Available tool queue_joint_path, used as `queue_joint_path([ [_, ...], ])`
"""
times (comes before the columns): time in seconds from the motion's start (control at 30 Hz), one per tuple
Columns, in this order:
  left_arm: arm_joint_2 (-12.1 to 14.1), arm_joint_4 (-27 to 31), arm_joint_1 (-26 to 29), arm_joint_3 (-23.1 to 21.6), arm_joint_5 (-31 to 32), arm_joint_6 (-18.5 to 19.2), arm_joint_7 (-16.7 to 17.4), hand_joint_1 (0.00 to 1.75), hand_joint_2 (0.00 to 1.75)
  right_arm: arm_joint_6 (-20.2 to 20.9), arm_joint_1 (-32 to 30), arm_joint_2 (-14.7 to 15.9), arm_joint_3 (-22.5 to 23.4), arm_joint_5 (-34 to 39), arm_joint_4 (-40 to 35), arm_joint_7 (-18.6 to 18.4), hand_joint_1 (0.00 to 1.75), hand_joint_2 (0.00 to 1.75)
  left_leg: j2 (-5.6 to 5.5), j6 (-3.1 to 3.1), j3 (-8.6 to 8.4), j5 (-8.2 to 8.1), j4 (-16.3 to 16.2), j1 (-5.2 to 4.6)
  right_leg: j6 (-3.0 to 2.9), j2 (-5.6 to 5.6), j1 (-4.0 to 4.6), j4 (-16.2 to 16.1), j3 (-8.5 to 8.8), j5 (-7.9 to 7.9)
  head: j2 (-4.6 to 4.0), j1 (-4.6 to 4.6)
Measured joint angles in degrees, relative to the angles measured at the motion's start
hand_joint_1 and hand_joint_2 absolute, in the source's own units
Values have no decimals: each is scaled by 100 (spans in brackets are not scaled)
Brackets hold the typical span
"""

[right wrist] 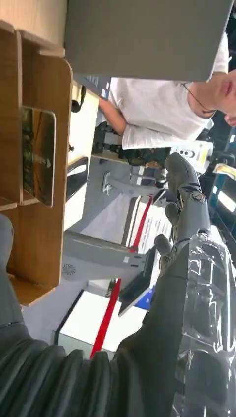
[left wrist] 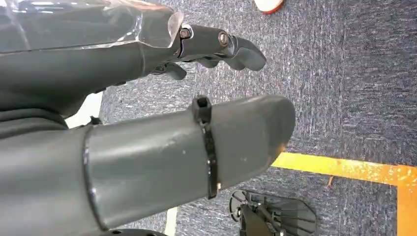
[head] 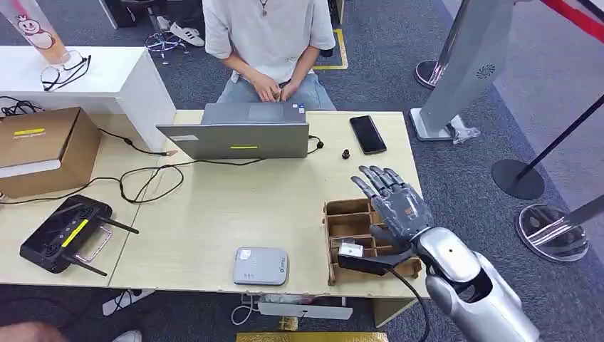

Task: Pass the card to the sensor for recognition and then transmit it.

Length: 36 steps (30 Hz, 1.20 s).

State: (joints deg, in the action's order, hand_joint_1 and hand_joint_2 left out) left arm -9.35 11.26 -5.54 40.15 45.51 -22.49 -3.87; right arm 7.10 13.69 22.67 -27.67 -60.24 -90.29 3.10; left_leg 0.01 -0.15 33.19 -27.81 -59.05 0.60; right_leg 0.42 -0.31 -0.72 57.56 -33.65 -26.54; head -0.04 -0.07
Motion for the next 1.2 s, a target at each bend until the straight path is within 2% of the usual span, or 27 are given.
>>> queue_joint_path([
  [0.13, -2, 0, 0, 4, -4, 0, -2, 0, 0, 2, 11, 0, -55, 2, 0, 11, 31, 175, 0, 0, 1, 0, 0, 0, 0, 0, 0, 0, 0, 0, 0, 2],
  [0.23, -4, 0, 0, 11, -9, 0, -4, 0, 0, 11, 43, 0, -109, 2, 0, 17, 52, 175, 0, 0, 1, 0, 0, 0, 0, -1, 0, 0, 0, 0, 0, 2],
  [0.67, -11, 0, -2, 33, -4, 4, -9, 0, 0, 37, 154, -2, -348, 11, 147, 39, 45, 175, -1, 0, 1, 0, 0, 0, 0, -1, 0, 0, 0, 0, 0, 2],
  [0.97, -11, 0, -2, 37, -2, 4, -9, 0, 0, 63, 248, -90, -468, 11, 317, 50, 56, 175, -1, 0, 2, 0, 0, 0, 0, -1, 0, 0, 0, 0, 0, 2],
  [1.03, -11, 0, -2, 39, -9, 4, -9, 0, 0, 70, 274, -114, -489, 17, 363, 35, 70, 175, -1, 0, 1, 0, 0, 0, 0, -1, 0, 0, 0, 0, 0, 2],
  [1.1, -11, 0, -2, 42, -15, 4, -9, 0, 0, 70, 312, -131, -503, 17, 415, 28, 73, 175, -1, 0, 1, 0, 0, 0, 0, -1, 0, 0, 0, 0, 0, 0],
  [1.13, -11, 0, -2, 42, -17, 4, -9, 0, 0, 70, 325, -136, -507, 20, 435, 20, 66, 175, -1, 0, 1, 0, 0, 0, 0, -1, 0, 0, 0, 0, 0, 2],
  [1.2, -11, 0, -1, 42, -20, 4, -9, 0, 0, 66, 341, -144, -509, 24, 472, 17, 66, 175, -1, 0, 2, 0, 0, 0, 0, -2, 0, 0, 0, 0, 0, 2],
])
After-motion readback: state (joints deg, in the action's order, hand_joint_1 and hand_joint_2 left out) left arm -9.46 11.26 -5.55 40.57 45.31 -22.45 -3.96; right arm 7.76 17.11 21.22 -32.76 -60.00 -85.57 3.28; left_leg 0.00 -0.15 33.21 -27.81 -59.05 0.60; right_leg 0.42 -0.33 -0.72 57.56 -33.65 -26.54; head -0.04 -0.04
